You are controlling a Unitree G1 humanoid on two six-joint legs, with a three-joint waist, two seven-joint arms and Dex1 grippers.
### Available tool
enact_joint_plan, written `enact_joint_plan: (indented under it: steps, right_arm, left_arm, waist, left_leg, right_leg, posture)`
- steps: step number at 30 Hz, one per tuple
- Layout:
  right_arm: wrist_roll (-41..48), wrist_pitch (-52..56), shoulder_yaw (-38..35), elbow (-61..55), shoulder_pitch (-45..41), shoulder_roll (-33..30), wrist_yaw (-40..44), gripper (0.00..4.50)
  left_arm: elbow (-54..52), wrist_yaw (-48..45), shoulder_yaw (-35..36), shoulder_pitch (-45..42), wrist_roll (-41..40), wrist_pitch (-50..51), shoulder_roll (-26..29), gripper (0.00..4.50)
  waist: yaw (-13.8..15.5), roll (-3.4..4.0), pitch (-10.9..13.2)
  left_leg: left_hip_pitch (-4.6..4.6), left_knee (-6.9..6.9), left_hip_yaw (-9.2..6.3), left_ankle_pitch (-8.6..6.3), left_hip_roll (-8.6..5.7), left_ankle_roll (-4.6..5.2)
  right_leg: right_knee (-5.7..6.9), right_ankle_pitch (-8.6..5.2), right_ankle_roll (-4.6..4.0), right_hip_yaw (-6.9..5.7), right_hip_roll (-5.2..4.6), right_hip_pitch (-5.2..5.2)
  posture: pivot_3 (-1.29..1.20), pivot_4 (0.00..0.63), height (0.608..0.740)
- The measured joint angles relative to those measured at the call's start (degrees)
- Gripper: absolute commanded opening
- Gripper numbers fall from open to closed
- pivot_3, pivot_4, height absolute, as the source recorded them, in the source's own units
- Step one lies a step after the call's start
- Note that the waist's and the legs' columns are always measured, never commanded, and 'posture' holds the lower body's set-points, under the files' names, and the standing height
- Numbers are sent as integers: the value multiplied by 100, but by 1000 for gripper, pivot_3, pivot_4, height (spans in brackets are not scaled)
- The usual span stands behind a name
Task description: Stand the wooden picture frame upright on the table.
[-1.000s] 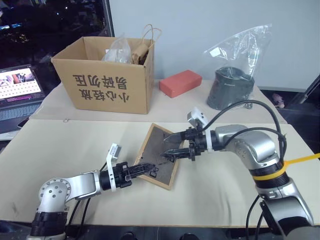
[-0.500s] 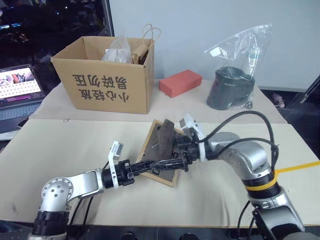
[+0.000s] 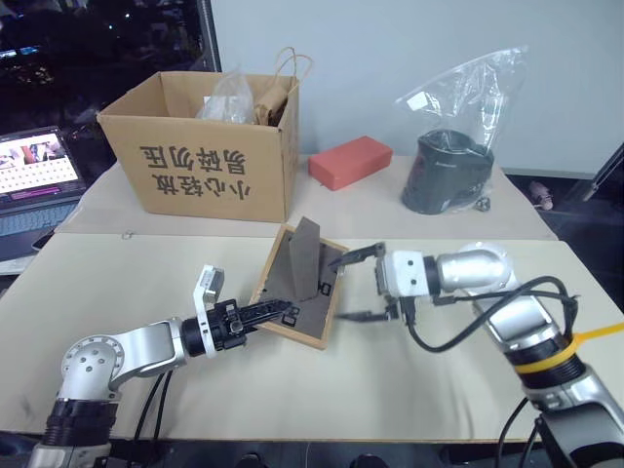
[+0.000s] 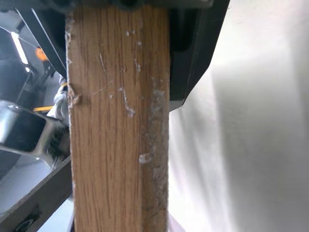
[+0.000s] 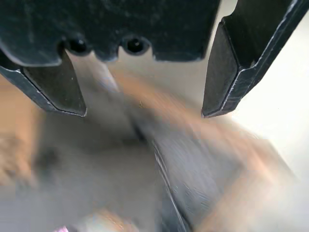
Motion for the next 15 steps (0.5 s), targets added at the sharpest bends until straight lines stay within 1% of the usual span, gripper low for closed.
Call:
enact_joint_plan:
  steps: [3, 7, 8, 10, 13, 15]
  right_arm:
    - [-315, -1013, -50, 515, 0, 4, -419, 4448]
    - [-1008, -2648, -249, 1174, 6, -12, -1357, 4448]
    - [-1248, -3015, -322, 1327, 5, 51, -1719, 4448]
    - [-1726, -3429, -365, 1390, 6, 138, -2252, 4448]
    - [-3007, -3880, -345, 1241, 77, 440, -3374, 4448]
    - [-3403, -3987, -248, 1140, 185, 642, -3797, 4448]
  left_arm:
    - [-6, -5, -15, -8, -83, -1, 0, 1132]
    - [-9, -8, -59, -38, -169, -1, 22, 1132]
    - [-10, -7, -65, -50, -184, -3, 41, 1132]
    - [-13, -7, -93, -92, -203, -10, 44, 1132]
    - [-35, 6, -181, -134, -258, -25, 46, 1132]
    - [-64, 16, -231, -134, -264, -34, 46, 1132]
  waist:
    - [-6, 0, 0]
    - [-11, 0, 1]
    - [-21, 0, 1]
    - [-36, 0, 1]
    - [-45, 0, 1]
    - [-39, 0, 1]
  left_leg:
    - [0, -9, 0, 0, 0, 0]
    - [2, -10, 0, 1, 0, -1]
    - [5, -9, 0, 2, 0, -3]
    - [9, -9, 0, 4, 0, -6]
    - [14, -10, 0, 8, 1, -9]
    - [13, -9, -1, 9, 0, -9]
  right_leg:
    - [-1, 4, -7, 0, 0, 0]
    - [1, 5, -9, -1, 0, 0]
    - [5, 5, -9, 0, 0, 1]
    - [11, 5, -10, 1, 1, 1]
    - [17, 5, -10, 2, 3, 1]
    - [17, 6, -10, 2, 1, 1]
  posture:
    - [0, 150, 740]
    - [0, 150, 740]
    - [0, 150, 740]
    - [0, 150, 740]
    - [0, 150, 740]
    - [0, 150, 740]
